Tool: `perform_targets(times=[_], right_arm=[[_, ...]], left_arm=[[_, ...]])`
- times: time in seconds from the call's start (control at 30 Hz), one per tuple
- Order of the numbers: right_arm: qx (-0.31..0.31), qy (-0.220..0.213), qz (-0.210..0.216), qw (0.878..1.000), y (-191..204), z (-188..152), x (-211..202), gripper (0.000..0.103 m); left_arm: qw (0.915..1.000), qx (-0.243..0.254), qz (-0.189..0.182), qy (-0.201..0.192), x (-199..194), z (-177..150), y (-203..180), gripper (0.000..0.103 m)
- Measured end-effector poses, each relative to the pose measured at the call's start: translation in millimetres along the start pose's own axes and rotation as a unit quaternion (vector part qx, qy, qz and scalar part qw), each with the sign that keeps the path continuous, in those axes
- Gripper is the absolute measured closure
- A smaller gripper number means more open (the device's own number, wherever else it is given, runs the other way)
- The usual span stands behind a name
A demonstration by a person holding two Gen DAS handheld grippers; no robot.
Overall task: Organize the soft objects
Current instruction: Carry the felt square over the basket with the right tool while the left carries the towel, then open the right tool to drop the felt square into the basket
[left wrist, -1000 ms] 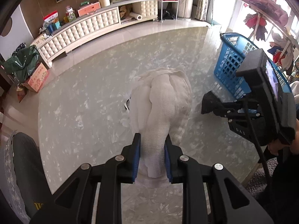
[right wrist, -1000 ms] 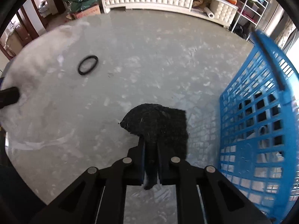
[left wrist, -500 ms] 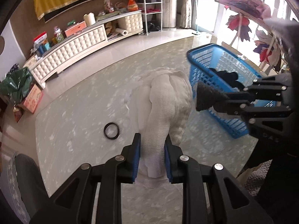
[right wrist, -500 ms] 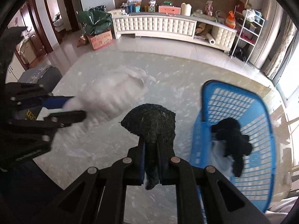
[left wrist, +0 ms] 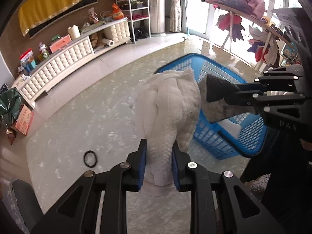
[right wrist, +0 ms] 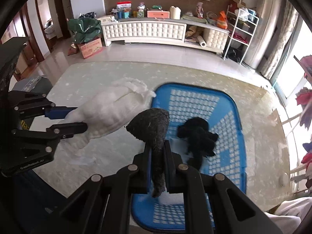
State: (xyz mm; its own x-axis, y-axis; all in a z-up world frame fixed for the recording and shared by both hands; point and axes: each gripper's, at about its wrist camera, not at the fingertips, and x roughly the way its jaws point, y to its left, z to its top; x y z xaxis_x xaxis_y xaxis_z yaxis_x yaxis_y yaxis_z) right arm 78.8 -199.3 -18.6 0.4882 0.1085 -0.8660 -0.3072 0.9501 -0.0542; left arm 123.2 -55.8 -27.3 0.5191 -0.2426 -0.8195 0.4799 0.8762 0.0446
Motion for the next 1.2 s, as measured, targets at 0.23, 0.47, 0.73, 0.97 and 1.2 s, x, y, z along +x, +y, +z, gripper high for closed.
perform_targets(times=[0.23,0.47,0.73,0.97,1.2], right_arm=[[0.026,0.028,-0.022,0.999,-38,-12,13,0.093],[0.028,0.052,-0.035,0.998,-50,-21,34,0.093],[0.040,0.072,-0.024,0.996,-67,-28,36,0.092],[0.040,0.099,-0.025,0.994,-64,-46,40,0.074],[0.033,0.089,-0.021,0.995,-62,-51,20,0.022]], left_arm=[[0.9996,0.017,-0.018,0.012,14,13,-20,0.082],[0.9990,0.023,-0.014,0.034,34,20,-28,0.082],[0.9984,0.029,-0.017,0.047,45,24,-35,0.082],[0.9984,0.031,-0.020,0.042,40,24,-35,0.082],[0.9986,0.033,-0.021,0.034,37,22,-35,0.082]])
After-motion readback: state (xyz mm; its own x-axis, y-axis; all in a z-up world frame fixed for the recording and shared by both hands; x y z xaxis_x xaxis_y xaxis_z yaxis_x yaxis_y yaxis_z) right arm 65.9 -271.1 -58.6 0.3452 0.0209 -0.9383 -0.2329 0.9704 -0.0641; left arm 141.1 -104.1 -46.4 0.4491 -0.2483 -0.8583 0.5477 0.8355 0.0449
